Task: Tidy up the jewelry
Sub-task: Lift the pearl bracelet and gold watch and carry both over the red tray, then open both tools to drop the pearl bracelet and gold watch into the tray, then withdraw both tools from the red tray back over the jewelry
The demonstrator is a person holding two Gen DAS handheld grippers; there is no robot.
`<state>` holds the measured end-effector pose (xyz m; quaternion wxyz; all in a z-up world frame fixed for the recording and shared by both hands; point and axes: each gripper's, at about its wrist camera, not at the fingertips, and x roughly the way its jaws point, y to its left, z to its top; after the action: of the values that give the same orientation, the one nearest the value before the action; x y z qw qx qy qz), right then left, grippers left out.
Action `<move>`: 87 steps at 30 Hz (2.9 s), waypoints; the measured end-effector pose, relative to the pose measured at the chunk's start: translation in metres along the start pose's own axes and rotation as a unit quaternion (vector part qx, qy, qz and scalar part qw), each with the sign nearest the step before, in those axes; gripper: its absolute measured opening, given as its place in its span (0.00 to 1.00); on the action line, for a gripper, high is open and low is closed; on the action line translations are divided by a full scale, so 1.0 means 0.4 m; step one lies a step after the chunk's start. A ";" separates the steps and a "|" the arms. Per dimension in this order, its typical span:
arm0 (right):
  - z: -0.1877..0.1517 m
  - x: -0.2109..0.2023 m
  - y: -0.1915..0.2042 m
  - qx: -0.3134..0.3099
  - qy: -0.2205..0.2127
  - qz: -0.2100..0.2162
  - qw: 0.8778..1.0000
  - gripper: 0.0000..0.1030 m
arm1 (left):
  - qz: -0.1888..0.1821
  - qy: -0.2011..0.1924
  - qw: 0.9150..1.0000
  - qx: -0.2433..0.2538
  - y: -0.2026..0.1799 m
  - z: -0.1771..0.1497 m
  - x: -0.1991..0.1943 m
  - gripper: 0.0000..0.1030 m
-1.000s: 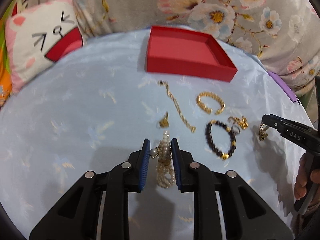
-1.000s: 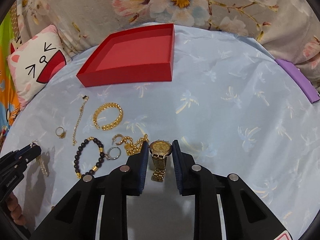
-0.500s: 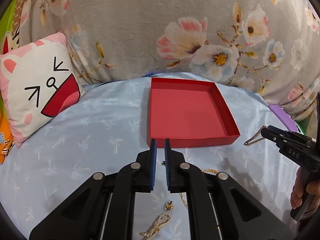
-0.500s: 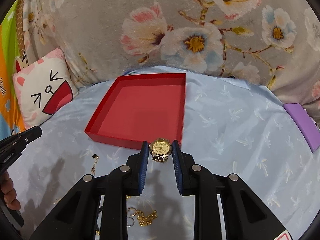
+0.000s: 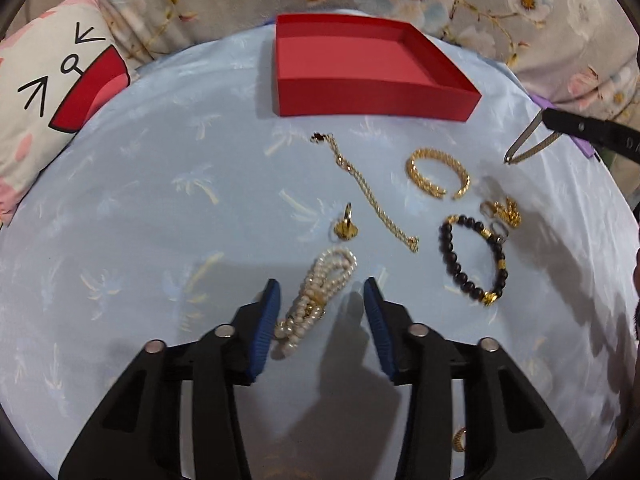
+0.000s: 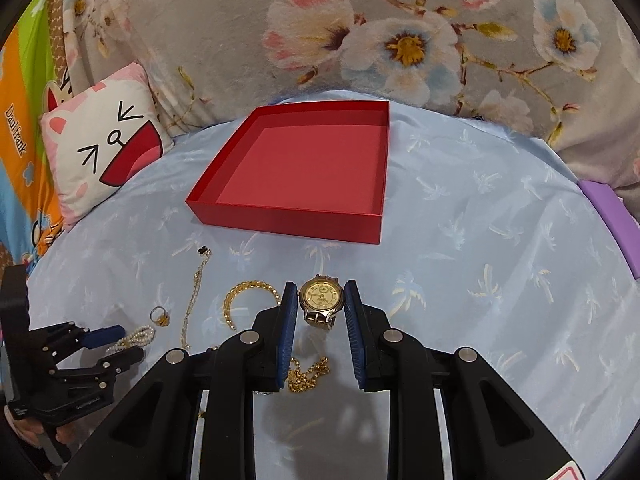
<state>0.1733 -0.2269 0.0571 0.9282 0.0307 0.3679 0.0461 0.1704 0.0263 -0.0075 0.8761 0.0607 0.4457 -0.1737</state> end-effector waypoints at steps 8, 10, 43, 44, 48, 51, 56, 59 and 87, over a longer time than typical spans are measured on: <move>0.001 0.002 -0.002 0.000 0.004 -0.005 1.000 0.22 | 0.001 -0.009 1.000 0.012 -0.009 -0.002 0.005 0.14; 0.008 0.002 -0.002 0.000 0.002 -0.006 1.000 0.22 | -0.002 -0.007 1.000 0.006 -0.001 -0.003 -0.002 0.13; 0.510 0.521 -0.072 0.009 0.024 -0.018 1.000 0.22 | 0.028 -0.109 0.994 0.006 0.023 0.726 0.320 0.14; 0.510 0.530 -0.072 0.008 0.021 -0.021 1.000 0.24 | 0.029 -0.105 0.994 0.002 0.024 0.729 0.336 0.14; 0.512 0.539 -0.069 -0.002 0.005 -0.036 0.999 0.53 | 0.041 -0.093 0.995 -0.008 0.027 0.734 0.372 0.22; 0.509 0.539 -0.079 0.006 0.007 -0.040 0.999 0.53 | 0.054 -0.099 0.993 -0.020 0.033 0.729 0.366 0.48; 0.486 0.514 -0.087 0.015 0.006 -0.034 0.999 0.53 | 0.041 -0.088 0.994 -0.040 0.042 0.708 0.363 0.47; 0.470 0.501 -0.072 0.000 0.009 -0.043 0.999 0.52 | 0.038 -0.081 0.996 -0.026 0.021 0.690 0.354 0.47; 0.123 0.113 -0.040 -0.052 0.008 -0.018 0.998 0.54 | 0.055 -0.118 0.990 -0.046 0.089 0.364 0.047 0.73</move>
<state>0.2406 -0.2390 0.0608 0.9264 -0.0244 0.3727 0.0484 0.3040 0.0168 0.0622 0.9325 0.0241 0.3430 -0.1103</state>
